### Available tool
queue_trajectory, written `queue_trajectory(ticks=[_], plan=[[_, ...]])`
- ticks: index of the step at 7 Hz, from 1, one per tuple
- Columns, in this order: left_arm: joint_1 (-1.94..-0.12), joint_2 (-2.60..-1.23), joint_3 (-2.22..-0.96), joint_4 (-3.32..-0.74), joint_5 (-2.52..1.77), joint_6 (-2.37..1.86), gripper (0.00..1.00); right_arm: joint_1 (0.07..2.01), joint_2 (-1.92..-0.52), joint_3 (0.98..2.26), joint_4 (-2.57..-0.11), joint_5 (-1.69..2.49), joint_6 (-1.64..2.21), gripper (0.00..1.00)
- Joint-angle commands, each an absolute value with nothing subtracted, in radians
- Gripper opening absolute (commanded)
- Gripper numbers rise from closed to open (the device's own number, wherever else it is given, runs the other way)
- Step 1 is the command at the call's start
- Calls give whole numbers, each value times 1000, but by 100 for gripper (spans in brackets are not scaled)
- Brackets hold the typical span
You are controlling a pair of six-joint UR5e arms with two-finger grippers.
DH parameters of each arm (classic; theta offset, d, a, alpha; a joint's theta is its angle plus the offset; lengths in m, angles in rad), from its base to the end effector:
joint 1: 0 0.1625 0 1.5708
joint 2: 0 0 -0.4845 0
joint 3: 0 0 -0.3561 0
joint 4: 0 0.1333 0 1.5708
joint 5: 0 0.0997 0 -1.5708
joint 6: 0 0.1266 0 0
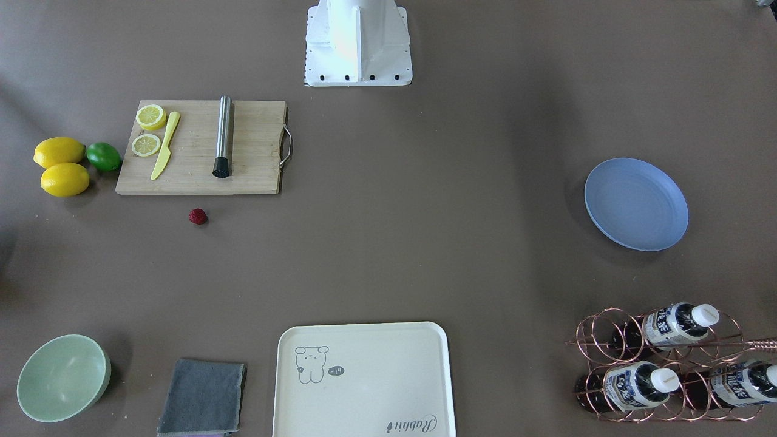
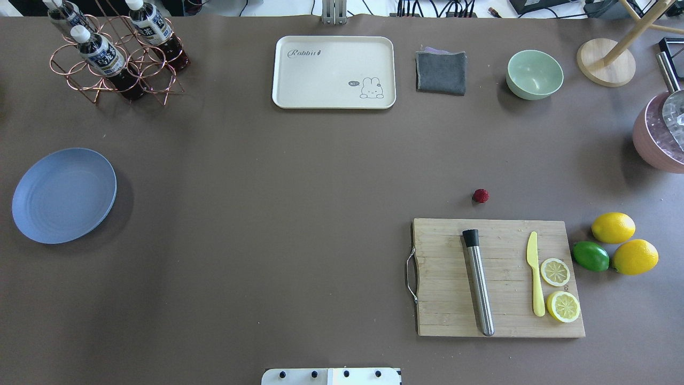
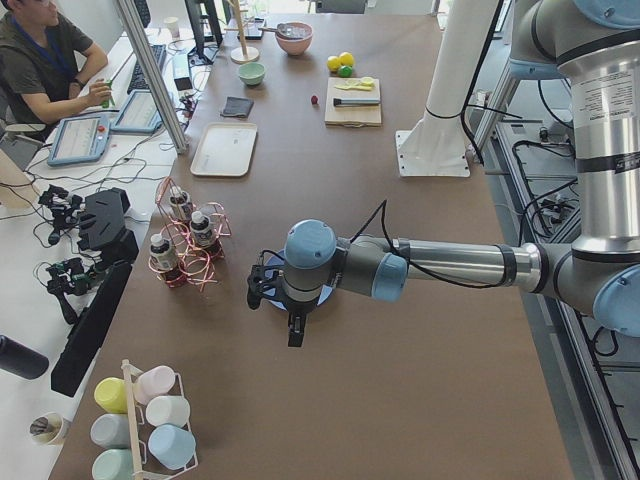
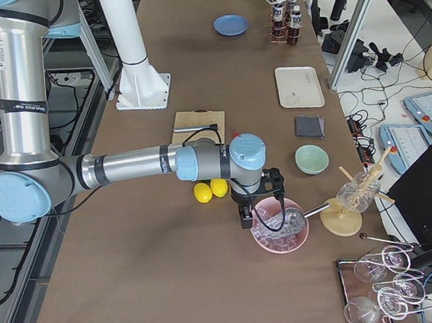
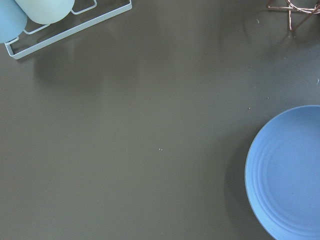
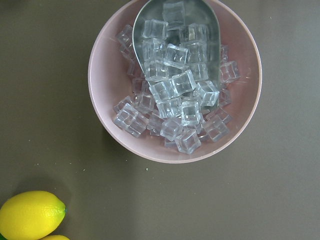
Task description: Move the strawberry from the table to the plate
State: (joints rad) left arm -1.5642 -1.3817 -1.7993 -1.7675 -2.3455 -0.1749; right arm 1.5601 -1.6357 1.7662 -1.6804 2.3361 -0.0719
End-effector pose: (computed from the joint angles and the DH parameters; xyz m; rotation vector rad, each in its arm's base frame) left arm -0.0422 -0.3831 0.6890 0.1533 0.7880 -0.0677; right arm 0.0411 -0.4237 0.6888 0.0433 -0.7646 -0.0865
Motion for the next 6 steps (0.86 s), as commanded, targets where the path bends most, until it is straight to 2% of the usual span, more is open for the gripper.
queue_trajectory(ticks=[1, 6], plan=[[-1565, -1379, -1801, -1773, -2329, -176, 98, 1560, -1634, 1767, -1680, 2336, -71, 100], [-1565, -1364, -1801, -1775, -2329, -176, 98, 1560, -1637, 1770, -1680, 2336, -72, 100]])
